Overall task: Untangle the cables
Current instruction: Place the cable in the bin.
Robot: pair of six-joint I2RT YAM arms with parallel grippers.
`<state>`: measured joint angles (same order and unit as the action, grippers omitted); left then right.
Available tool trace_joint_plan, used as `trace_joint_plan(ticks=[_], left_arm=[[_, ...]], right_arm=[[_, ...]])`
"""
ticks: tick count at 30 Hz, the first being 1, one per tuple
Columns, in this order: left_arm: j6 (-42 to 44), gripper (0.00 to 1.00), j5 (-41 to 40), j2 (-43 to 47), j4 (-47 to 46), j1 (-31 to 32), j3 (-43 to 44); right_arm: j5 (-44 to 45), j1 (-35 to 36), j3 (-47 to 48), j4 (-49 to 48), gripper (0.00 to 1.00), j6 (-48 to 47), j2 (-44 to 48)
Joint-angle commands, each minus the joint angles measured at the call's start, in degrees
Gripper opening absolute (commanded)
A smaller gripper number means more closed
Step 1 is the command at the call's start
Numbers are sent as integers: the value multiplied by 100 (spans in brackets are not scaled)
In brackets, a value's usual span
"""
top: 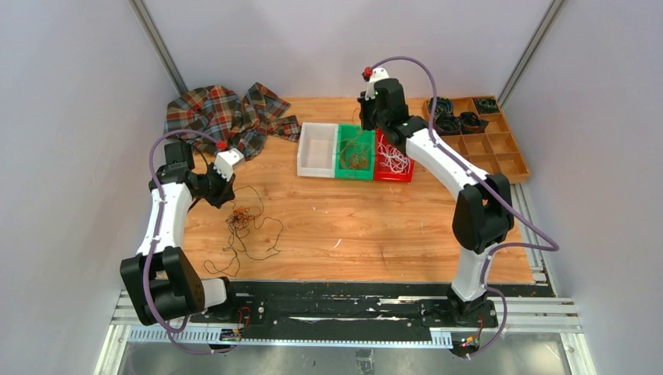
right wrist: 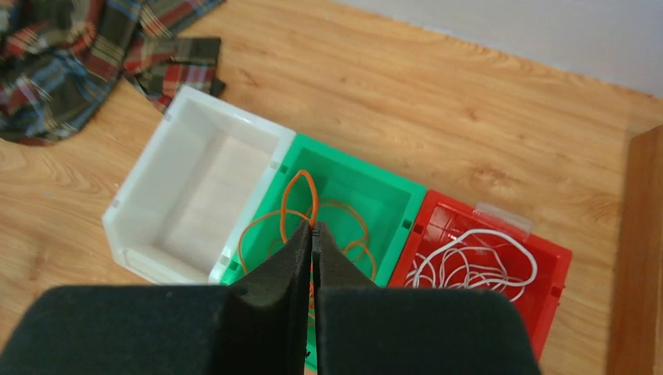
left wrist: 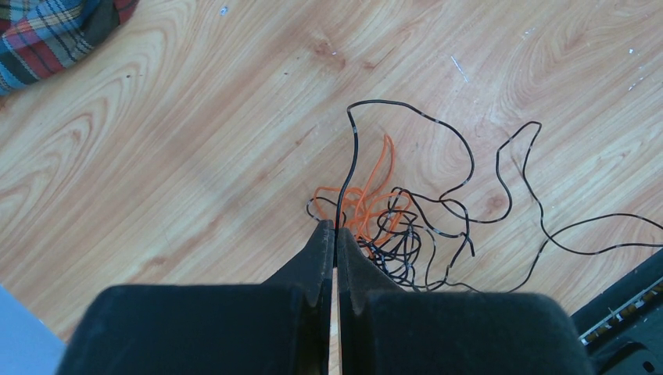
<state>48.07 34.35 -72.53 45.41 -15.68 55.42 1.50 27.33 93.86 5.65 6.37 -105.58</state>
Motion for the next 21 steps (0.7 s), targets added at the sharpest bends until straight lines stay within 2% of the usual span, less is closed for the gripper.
trace_joint_plan(ticks=[1,7,19,20,21], left_arm=[[-17,1,143,-33,21,-14,122],[-75,1,230,-50,25,-14,186],[-79,1,317,37,25,-14,180],[-67,1,318,44,21,-14,167],[-65,1,308,46,21,-14,164]], right_arm=[[-24,-34,95,214,1,-132,-441],[255,0,825,908,0,-57,-1461],[320,113,1797,1359,1,-286,-2520],[331,126,1868,1412,4,-301,-2542],[346,136,1899,1437,11,-303,-2526]])
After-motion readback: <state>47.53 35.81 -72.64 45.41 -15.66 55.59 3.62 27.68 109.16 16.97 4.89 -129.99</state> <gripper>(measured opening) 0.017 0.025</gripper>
